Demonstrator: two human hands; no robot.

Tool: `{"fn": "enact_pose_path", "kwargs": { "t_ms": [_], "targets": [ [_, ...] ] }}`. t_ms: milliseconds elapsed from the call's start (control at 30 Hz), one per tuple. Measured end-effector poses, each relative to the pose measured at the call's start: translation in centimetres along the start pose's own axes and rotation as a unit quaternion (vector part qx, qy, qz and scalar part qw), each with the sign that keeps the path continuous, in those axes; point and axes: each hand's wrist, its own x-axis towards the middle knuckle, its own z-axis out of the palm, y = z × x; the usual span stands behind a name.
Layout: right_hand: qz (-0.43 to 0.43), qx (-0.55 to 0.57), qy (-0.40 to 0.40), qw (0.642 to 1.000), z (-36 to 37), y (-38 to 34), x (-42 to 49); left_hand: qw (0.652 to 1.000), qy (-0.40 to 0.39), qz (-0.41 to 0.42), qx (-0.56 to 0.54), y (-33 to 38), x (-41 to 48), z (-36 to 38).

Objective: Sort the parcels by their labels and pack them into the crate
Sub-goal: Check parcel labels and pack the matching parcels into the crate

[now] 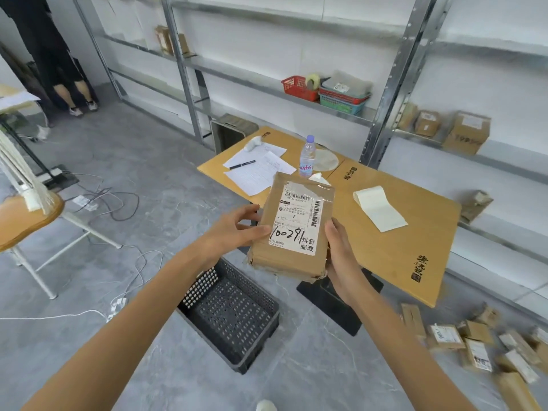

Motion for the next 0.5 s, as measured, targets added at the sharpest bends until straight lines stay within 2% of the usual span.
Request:
{"fn": "enact_pose_path", "kwargs": {
  "t_ms": [67, 367, 500],
  "targets": [
    [0.005, -0.005, 0.006, 1.000, 1.0, -0.1, 1.4, 1.000, -0.017, -0.006, -0.004, -0.2, 1.4, -1.1],
    [0.033, -0.046, -0.063, 0.996, 8.4, 1.5, 7.6, 0.997, -0.066, -0.029, -0.031, -3.6, 9.4, -10.6],
    [0.045, -0.026, -0.032, 0.998, 14.4, 3.7, 11.2, 0.995, -0.099, -0.026, -0.017, -6.5, 13.6, -17.1]
  ]
}}
